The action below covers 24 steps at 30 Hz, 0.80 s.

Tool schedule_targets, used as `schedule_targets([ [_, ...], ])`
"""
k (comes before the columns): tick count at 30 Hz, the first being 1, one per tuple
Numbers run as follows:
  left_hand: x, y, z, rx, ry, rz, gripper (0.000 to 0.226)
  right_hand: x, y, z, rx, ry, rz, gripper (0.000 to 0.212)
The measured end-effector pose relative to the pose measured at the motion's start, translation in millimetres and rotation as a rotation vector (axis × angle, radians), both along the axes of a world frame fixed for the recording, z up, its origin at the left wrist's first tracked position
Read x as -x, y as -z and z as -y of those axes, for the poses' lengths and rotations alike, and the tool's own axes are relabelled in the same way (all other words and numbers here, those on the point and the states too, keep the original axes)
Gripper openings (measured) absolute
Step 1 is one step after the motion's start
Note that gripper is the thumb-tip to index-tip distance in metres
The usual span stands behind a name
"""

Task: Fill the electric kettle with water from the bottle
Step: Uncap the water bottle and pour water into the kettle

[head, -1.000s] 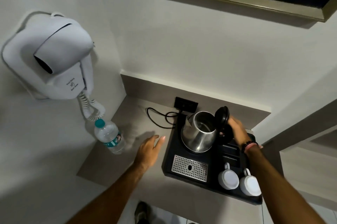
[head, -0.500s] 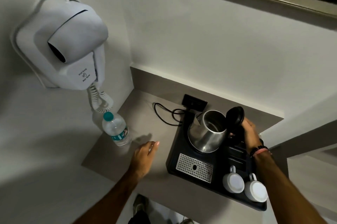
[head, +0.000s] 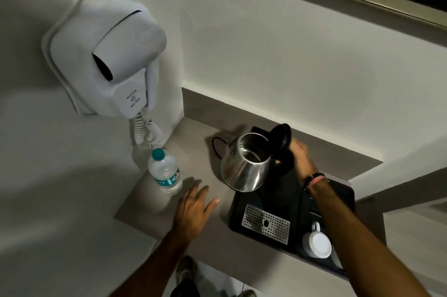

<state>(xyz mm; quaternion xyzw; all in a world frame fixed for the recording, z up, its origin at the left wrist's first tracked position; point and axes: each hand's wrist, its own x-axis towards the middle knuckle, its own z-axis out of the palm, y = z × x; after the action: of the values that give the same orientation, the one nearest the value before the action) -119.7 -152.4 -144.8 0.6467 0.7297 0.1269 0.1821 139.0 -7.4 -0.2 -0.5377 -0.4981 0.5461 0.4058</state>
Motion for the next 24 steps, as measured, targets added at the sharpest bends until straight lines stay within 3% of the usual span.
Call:
schedule_targets([
  [4, 21, 10, 16, -0.022, 0.060, -0.008, 0.059, 46, 16, -4, -0.001, -0.062, -0.003, 0.022],
  [6, 34, 8, 26, -0.039, 0.082, -0.041, 0.060, 66, 27, -4, 0.025, -0.076, -0.008, 0.030],
  [11, 58, -4, 44, -0.270, 0.115, -0.108, 0.049, 102, 50, 4, 0.062, -0.061, -0.053, 0.052],
  [14, 70, -11, 49, -0.550, 0.094, -0.212, 0.028, 108, 65, 9, 0.109, -0.043, -0.027, 0.048],
  [18, 84, -51, 40, -0.722, -0.322, 0.025, 0.023, 108, 83, 10, 0.101, -0.032, 0.022, 0.038],
  [21, 92, -85, 12, -0.653, -0.436, 0.263, 0.028, 106, 87, 5, 0.107, -0.074, 0.072, 0.037],
  [24, 95, -106, -12, -0.548, -0.444, 0.348, 0.038, 103, 85, 2, 0.139, -0.127, 0.117, 0.053],
])
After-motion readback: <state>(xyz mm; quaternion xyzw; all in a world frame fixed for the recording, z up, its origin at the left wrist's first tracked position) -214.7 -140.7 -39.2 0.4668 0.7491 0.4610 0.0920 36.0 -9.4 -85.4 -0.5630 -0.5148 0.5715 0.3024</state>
